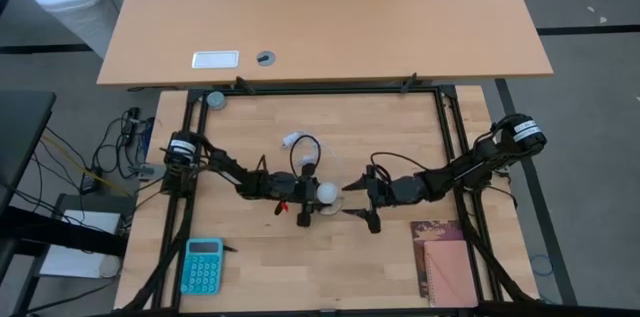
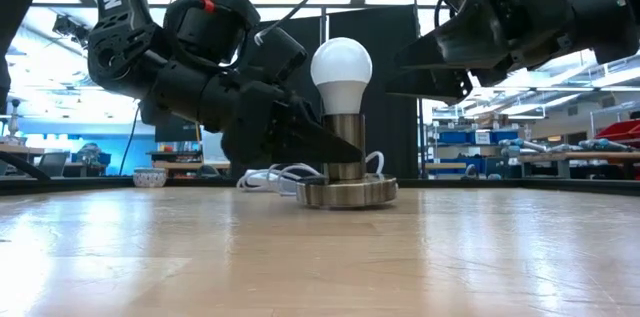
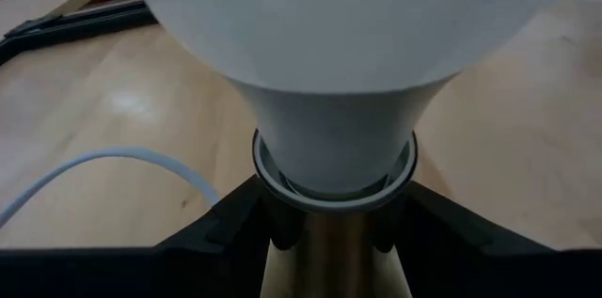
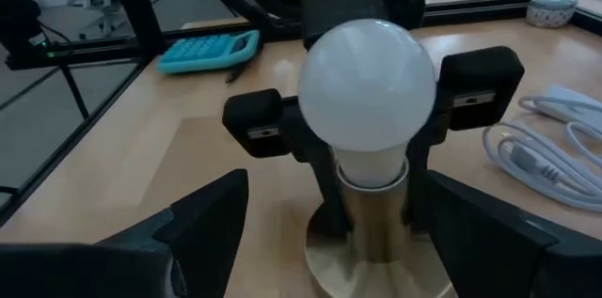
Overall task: Screw lightbulb
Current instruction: Remove the white lightbulb from the lamp socket
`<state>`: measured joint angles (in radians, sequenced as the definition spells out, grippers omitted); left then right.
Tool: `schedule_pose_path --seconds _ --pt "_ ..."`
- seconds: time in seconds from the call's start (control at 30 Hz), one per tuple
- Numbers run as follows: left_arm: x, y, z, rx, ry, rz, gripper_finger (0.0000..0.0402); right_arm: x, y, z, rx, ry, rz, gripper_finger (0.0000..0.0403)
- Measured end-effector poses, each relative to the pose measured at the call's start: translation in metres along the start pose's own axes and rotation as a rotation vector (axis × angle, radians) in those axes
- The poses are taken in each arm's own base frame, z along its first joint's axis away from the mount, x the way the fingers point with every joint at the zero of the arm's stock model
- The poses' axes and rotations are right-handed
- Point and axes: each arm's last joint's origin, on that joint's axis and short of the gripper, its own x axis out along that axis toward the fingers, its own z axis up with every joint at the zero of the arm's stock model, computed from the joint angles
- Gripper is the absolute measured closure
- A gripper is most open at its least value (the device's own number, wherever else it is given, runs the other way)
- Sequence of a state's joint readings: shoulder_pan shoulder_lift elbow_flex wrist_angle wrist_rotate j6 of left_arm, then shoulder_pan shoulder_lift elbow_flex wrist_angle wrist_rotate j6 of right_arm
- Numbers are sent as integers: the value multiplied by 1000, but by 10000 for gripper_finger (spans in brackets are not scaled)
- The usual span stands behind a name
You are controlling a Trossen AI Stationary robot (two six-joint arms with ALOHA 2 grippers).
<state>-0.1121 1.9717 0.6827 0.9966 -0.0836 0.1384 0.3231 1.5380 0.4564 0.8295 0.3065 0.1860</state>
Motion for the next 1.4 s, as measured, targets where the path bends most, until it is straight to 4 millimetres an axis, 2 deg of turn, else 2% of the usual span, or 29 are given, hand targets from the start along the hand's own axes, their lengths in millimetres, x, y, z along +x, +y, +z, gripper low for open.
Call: schedule_pose_path --seconds 0.4,0.63,0.87,1.4 --pt "2 8 -1 -74 -35 76 209 0 -2 0 22 -16 -83 93" --pt "20 2 -21 -132 -124 88 209 -1 -2 -8 82 61 -95 93" --pt "34 1 -26 -144 -147 97 208 -4 5 -13 93 83 -120 93" --pt "35 0 -26 -138 -131 77 208 -15 24 -15 144 -5 -272 93"
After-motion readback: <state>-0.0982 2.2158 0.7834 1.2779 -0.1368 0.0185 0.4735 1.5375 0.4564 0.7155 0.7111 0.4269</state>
